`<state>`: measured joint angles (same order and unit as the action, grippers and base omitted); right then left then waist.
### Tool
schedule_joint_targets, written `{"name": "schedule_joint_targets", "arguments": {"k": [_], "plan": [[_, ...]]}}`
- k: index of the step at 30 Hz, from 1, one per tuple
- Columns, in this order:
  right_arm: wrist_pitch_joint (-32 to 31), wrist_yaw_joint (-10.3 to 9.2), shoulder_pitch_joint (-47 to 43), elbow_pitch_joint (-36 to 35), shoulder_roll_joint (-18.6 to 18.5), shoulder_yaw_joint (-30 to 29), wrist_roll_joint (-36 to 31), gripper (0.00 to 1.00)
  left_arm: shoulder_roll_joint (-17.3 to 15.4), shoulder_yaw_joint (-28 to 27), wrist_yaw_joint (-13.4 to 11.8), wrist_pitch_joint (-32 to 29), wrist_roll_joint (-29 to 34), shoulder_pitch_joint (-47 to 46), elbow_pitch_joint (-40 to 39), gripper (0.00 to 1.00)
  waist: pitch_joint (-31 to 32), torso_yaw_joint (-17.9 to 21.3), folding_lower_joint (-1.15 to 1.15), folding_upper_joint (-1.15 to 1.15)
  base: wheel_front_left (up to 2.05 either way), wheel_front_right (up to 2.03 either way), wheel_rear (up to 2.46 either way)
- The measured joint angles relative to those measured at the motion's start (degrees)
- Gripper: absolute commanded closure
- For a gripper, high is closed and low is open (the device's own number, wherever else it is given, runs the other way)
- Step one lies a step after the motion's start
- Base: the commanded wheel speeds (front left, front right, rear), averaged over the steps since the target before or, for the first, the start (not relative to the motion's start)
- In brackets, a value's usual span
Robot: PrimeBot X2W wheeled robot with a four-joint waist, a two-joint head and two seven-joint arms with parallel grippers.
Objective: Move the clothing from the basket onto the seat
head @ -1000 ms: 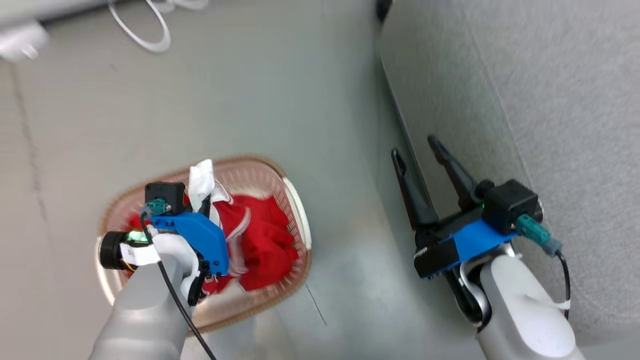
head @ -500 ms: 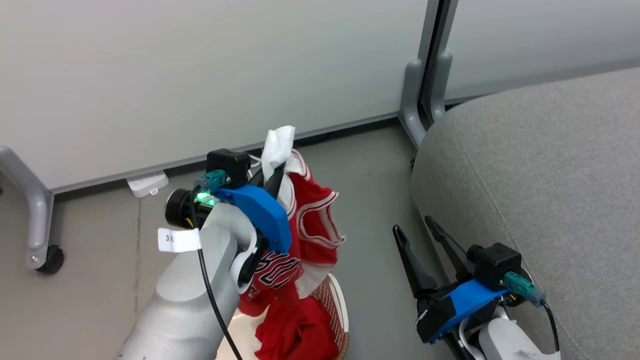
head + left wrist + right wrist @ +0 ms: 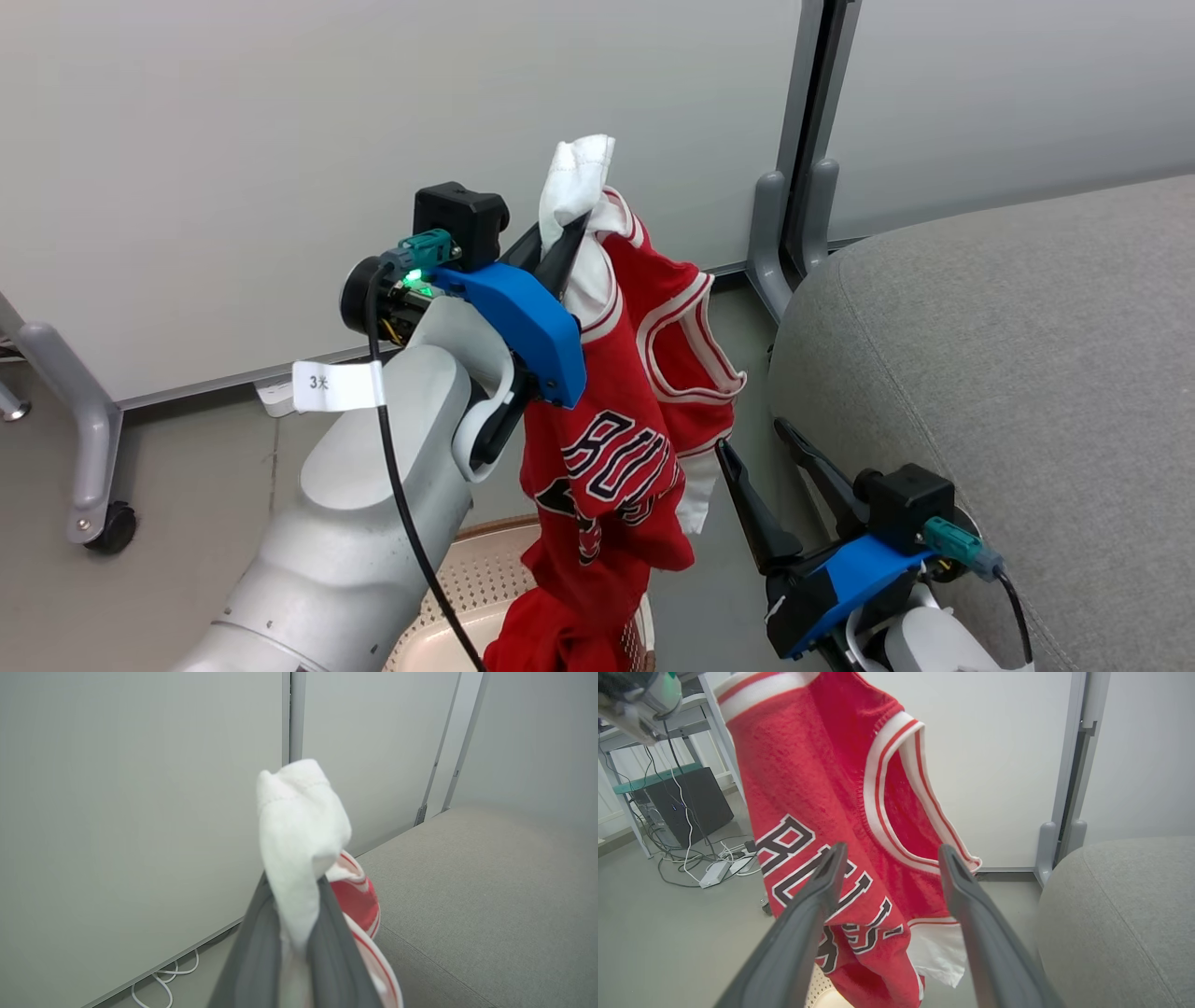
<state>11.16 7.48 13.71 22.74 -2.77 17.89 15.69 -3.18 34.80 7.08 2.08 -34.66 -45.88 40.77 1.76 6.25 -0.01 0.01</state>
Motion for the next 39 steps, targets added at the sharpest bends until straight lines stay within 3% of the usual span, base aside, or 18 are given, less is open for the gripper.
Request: {"name": "schedule_joint_targets", "arguments": {"k": [8,14,27,37,38,39], "plan": [[-1.37,0.00,0.29,-1.33,-0.02,3.36,1.27,0.00,0.01,0.81,-0.05,-0.27,-0.66,0.64,-0.13,1.00,-0.45,0.27,0.01,0.00,0.00,0.00,0.00],[-3.11,0.01,7.69,-0.68,0.02,9.69,3.04,0.00,0.15,1.87,-0.07,-0.58,-1.65,0.90,-0.49,1.00,-1.12,0.20,0.02,0.00,0.00,0.00,0.00],[-5.60,0.00,24.46,15.78,-0.03,20.18,12.18,0.00,0.24,5.26,-0.16,-0.64,-3.79,0.92,-1.27,1.00,-1.35,-1.17,0.02,0.00,0.00,0.00,0.00],[-4.44,0.00,31.02,24.99,-0.09,27.26,22.34,0.00,0.29,10.54,-0.64,-0.48,-8.73,0.85,-4.26,1.00,-0.85,-2.79,0.02,0.00,0.00,0.00,0.00],[-4.24,0.00,31.23,25.54,-0.07,28.00,23.10,0.72,0.30,11.01,-0.74,-0.48,-9.11,0.84,-4.46,1.00,-0.80,-3.00,0.02,0.00,0.00,0.00,0.00],[-3.94,0.00,31.50,25.92,-0.10,28.95,23.76,1.00,0.26,11.58,-0.89,-0.47,-9.49,0.73,-4.59,1.00,-0.76,-3.22,0.02,0.00,0.00,0.00,0.00]]}}
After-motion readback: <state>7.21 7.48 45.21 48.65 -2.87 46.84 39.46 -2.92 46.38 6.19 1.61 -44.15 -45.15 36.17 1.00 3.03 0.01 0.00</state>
